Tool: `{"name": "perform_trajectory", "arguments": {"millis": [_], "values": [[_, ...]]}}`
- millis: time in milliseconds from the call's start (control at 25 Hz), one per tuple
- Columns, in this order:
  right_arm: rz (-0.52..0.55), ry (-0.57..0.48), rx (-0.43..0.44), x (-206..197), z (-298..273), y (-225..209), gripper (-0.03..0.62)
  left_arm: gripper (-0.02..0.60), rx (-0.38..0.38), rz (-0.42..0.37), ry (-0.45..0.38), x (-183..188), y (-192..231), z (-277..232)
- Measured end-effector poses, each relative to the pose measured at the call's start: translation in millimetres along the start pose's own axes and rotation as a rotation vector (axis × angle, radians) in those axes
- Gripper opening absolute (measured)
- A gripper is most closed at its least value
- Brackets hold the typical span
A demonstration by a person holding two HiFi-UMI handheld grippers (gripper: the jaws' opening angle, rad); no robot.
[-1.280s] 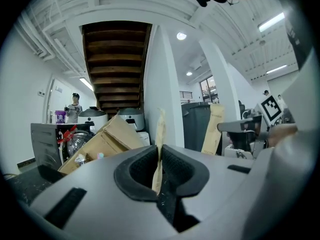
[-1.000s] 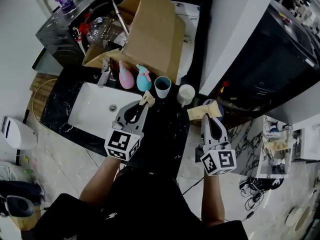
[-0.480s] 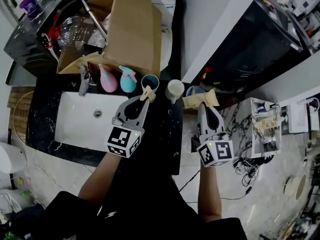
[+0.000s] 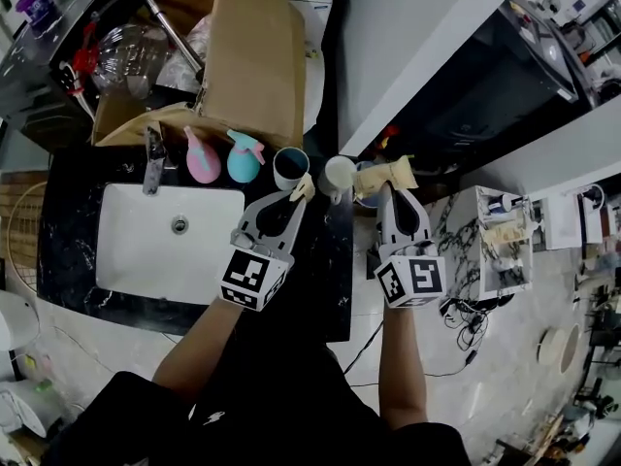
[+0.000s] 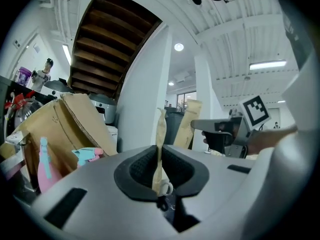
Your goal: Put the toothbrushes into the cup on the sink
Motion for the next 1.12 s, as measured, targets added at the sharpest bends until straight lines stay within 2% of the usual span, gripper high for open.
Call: {"name": "perform_trajectory", "arguments": {"millis": [480, 1120], "values": [[0.021, 0.037, -0.023, -21.9, -39.5, 0.0, 0.003, 0.031, -0.043, 0.021, 0.021, -11.1, 2.1, -3.5], [0.040, 0.104, -0.053, -50.5, -63.7, -13.1, 0.003, 0.031, -0.038, 0.026, 0.043, -15.5, 13.7, -2.6]]}}
Point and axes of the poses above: the fingertips, and each gripper's own axes: z backward along the fingers, y to its left, x out of its top, the point moved 9 cm from there along z, backward along the fingers, and after that the axes turned 9 degrees about -x, right-handed, at the moved point
